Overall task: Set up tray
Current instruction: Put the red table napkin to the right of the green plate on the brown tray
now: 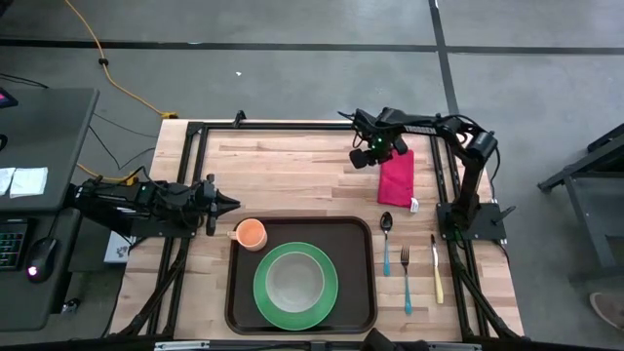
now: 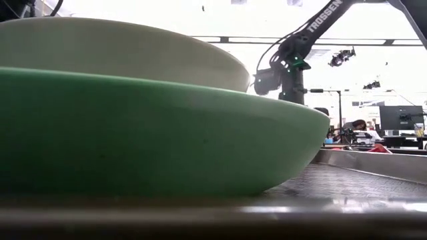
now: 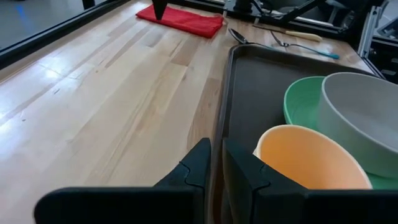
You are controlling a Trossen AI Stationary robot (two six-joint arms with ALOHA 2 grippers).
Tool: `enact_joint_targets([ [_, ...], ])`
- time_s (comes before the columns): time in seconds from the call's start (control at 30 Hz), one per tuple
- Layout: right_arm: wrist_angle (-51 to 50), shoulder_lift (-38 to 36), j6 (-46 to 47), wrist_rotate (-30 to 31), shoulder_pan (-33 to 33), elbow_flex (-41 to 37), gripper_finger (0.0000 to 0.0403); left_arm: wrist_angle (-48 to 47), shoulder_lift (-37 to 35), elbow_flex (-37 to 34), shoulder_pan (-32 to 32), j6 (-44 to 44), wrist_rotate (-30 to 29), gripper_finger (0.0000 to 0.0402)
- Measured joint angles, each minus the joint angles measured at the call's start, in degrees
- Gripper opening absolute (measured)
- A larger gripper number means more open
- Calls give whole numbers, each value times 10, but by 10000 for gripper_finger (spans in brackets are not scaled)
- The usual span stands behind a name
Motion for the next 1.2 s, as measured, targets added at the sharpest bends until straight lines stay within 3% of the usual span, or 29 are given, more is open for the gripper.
enact_joint_targets([
  [0.2, -41, 0, 0, 27, 0, 20, 94, 0, 0, 0, 0, 0, -8, 74],
  [0.53, -47, 0, 24, 24, 2, -16, 94, 0, 0, 0, 0, 0, -10, 74],
  [1.2, 24, -4, 47, -1, 2, -79, 94, 0, 0, 0, 0, 0, -19, 74],
])
